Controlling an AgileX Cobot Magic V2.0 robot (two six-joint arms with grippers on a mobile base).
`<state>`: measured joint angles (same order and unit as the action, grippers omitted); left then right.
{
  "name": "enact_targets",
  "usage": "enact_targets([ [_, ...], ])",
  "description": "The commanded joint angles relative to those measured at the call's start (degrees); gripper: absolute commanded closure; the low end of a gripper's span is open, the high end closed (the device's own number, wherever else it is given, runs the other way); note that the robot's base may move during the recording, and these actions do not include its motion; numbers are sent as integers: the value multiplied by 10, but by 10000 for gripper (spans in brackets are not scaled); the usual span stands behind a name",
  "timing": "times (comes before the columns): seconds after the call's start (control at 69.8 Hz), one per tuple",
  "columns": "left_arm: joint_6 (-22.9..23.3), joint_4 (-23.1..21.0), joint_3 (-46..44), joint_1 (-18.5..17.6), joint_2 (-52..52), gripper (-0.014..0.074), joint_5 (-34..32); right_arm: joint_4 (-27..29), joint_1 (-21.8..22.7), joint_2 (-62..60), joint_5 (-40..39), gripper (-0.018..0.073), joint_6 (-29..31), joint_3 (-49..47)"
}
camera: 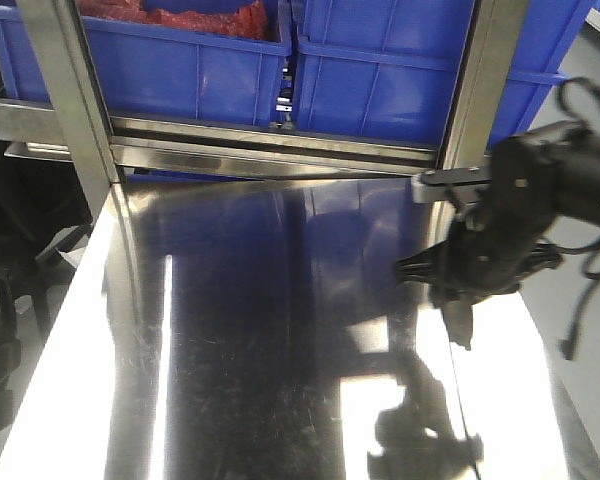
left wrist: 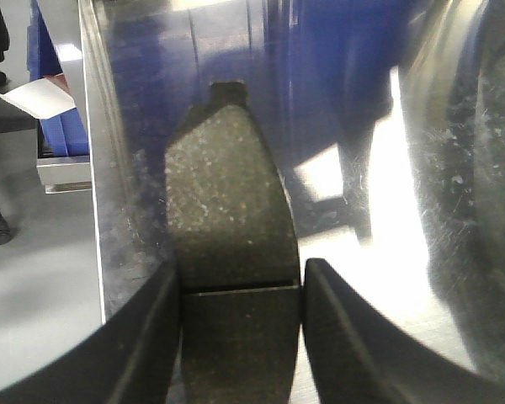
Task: Move and align brake pads A on conveyor
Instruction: 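Close the right gripper on the brake pad and lift it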
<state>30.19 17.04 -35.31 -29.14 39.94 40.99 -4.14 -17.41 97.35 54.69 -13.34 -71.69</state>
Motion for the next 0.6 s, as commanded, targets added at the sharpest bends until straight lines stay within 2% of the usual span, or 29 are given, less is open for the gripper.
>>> enact_targets([
  [0.0,6,12,-15,-1,-2,604,-44,-8,30,-80,-35,561,17,27],
  [0.129,6,12,-15,-1,-2,604,-44,-14,47,-145,-47,561,48,72],
  [0.301,6,12,-15,-1,-2,604,-44,-29,46,-231,-64,561,50,113],
  [0.587,6,12,-15,-1,-2,604,-44,-30,46,-374,-134,561,50,209],
])
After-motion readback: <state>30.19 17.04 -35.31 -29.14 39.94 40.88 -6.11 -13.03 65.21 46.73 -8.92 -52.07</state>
